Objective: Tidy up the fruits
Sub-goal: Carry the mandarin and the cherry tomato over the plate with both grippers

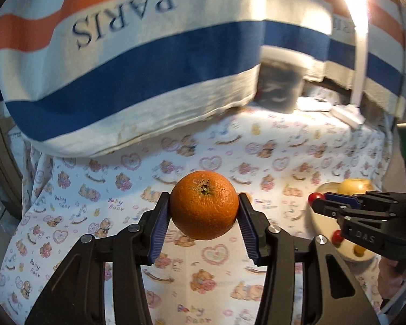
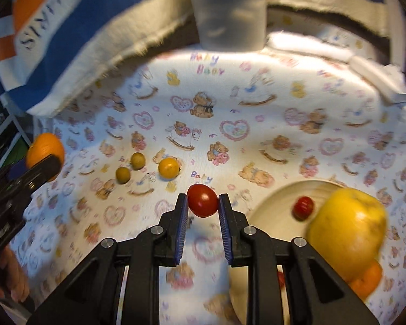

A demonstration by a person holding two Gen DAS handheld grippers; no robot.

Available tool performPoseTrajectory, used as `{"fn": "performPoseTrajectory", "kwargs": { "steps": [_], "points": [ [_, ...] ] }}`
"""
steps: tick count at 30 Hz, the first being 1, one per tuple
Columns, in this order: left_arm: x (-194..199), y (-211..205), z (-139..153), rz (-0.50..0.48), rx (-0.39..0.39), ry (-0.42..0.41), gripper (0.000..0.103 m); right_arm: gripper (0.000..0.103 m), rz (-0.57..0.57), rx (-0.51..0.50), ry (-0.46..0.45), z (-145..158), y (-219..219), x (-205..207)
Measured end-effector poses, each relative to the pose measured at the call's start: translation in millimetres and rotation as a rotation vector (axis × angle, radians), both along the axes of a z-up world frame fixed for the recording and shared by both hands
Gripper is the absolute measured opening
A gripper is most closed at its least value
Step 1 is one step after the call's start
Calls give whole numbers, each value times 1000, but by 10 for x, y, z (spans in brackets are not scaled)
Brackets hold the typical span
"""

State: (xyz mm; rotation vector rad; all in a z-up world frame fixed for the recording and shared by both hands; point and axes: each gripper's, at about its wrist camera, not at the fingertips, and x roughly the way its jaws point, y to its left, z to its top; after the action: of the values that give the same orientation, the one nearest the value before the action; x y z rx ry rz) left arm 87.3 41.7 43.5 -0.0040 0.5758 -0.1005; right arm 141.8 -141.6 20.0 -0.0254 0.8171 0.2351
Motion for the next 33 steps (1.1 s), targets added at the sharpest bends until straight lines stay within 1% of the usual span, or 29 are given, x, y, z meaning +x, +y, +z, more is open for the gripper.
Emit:
{"fn": "performPoseTrajectory", "kwargs": {
  "steps": [3,6,10,13,14,17,18,21,24,27,29,33],
  "points": [
    [-134,-138,96,-39,-13,-26,47,24,-1,-9,-53,119,-143,-242],
    [-289,-346,181,-82,15,-60,47,24,-13,-3,-70,188,-305,-410],
    [-402,-622,201,-144,29,-48,47,24,-27,20,-104,247,-546,-656],
    [-444,-879,188,-165,85,-64,47,24,-43,39,-109,255,-783,-802],
    [-438,-956,182,-178,84,-56,47,24,-50,41,-109,247,-838,-837],
    [-378,-1129,162,-219,33,-10,47,24,-58,52,-104,192,-990,-921],
    [-361,-1192,151,-225,29,-2,47,24,-63,55,-102,169,-1038,-938],
    [-307,-1398,83,-235,50,10,47,24,-77,77,-85,83,-1177,-942],
    [-224,-1552,-11,-252,64,35,47,24,-121,102,-78,21,-1324,-928],
    [-97,-1650,-128,-250,66,76,47,24,-152,131,-65,-39,-1444,-893],
    [13,-1686,-213,-238,72,107,47,24,-152,133,-42,-81,-1465,-865],
    [145,-1697,-352,-229,72,141,47,24,-151,128,1,-171,-1497,-801]
  ]
}}
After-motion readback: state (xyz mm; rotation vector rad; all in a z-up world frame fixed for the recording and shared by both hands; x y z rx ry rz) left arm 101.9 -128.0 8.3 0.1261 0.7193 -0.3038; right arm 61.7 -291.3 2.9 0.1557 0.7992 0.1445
